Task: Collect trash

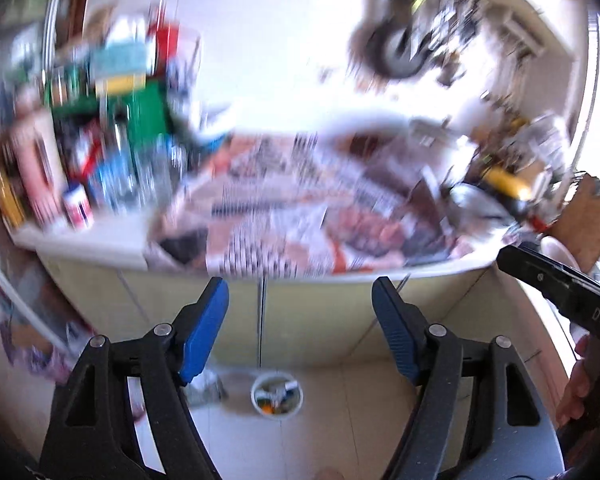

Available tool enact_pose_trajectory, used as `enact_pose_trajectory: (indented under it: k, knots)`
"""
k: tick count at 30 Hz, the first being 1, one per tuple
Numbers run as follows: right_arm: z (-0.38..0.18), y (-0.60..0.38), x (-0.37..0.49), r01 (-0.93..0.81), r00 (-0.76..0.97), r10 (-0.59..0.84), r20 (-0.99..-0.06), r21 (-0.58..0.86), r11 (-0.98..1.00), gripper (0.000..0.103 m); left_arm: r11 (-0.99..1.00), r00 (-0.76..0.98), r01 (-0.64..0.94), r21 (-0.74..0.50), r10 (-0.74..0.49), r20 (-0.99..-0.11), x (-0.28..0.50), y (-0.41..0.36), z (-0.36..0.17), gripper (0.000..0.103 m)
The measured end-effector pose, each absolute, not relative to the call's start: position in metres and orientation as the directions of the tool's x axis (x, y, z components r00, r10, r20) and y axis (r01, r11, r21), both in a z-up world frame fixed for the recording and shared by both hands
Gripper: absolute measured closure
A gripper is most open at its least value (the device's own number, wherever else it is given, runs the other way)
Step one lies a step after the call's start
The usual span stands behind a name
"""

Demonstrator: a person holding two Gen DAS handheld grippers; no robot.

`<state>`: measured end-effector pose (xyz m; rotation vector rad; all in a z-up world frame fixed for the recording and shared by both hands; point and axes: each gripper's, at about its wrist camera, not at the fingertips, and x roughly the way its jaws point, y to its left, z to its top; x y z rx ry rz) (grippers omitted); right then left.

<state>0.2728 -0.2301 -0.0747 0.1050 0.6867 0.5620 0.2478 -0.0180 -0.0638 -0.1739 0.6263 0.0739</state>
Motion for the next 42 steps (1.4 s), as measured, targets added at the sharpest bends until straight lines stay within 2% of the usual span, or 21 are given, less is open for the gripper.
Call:
enact_pose_trajectory:
  k: [2, 6, 7, 9, 11, 12, 14, 16, 26, 42]
  knots:
    - [-0.055, -0.230, 0.257, -0.464, 0.664, 0.530, -0.527, 0.265, 0.845, 0.051, 0.987, 0.847, -0.079, -0.138, -0.007, -0.532, 0.219, -0.017, -0.036, 0.029]
    - [-0.025, -0.219, 0.203, -0.469, 0.724, 0.519, -0.455, 0.227, 0.853, 0.050, 0.993, 0.886, -0.038, -0.111, -0.018, -0.463, 0.173, -0.014, -0.008, 0.018]
    - [-0.019, -0.219, 0.194, -0.475, 0.727, 0.523, -0.445, 0.224, 0.851, 0.048, 0.994, 0.891, -0.033, -0.103, -0.017, -0.454, 0.163, -0.012, -0.004, 0.013]
    - [-0.009, -0.217, 0.175, -0.477, 0.739, 0.522, -0.426, 0.218, 0.852, 0.038, 0.996, 0.899, -0.037, -0.079, -0.001, -0.438, 0.139, -0.011, 0.003, 0.000]
    - [-0.005, -0.215, 0.157, -0.464, 0.761, 0.507, -0.405, 0.206, 0.861, 0.025, 0.997, 0.905, -0.033, -0.068, 0.001, -0.426, 0.117, -0.010, 0.009, 0.000]
    - [-0.003, -0.213, 0.147, -0.455, 0.772, 0.495, -0.399, 0.198, 0.868, 0.022, 0.997, 0.904, -0.030, -0.065, -0.001, -0.428, 0.106, -0.008, 0.012, 0.000]
    - [-0.001, -0.211, 0.138, -0.446, 0.782, 0.483, -0.394, 0.188, 0.875, 0.008, 0.998, 0.901, -0.032, -0.063, 0.001, -0.434, 0.092, -0.005, 0.013, 0.000]
    - [0.002, -0.210, 0.125, -0.429, 0.799, 0.467, -0.379, 0.186, 0.884, 0.000, 0.998, 0.903, -0.035, -0.061, 0.005, -0.429, 0.079, -0.003, 0.013, 0.000]
    - [0.007, -0.199, 0.092, -0.425, 0.804, 0.449, -0.389, 0.150, 0.893, 0.000, 0.996, 0.910, -0.040, -0.084, 0.001, -0.415, 0.040, 0.006, 0.017, 0.000]
    - [0.008, -0.202, 0.074, -0.416, 0.816, 0.430, -0.386, 0.124, 0.901, 0.000, 0.997, 0.917, -0.012, -0.080, -0.021, -0.397, 0.028, -0.007, 0.021, 0.000]
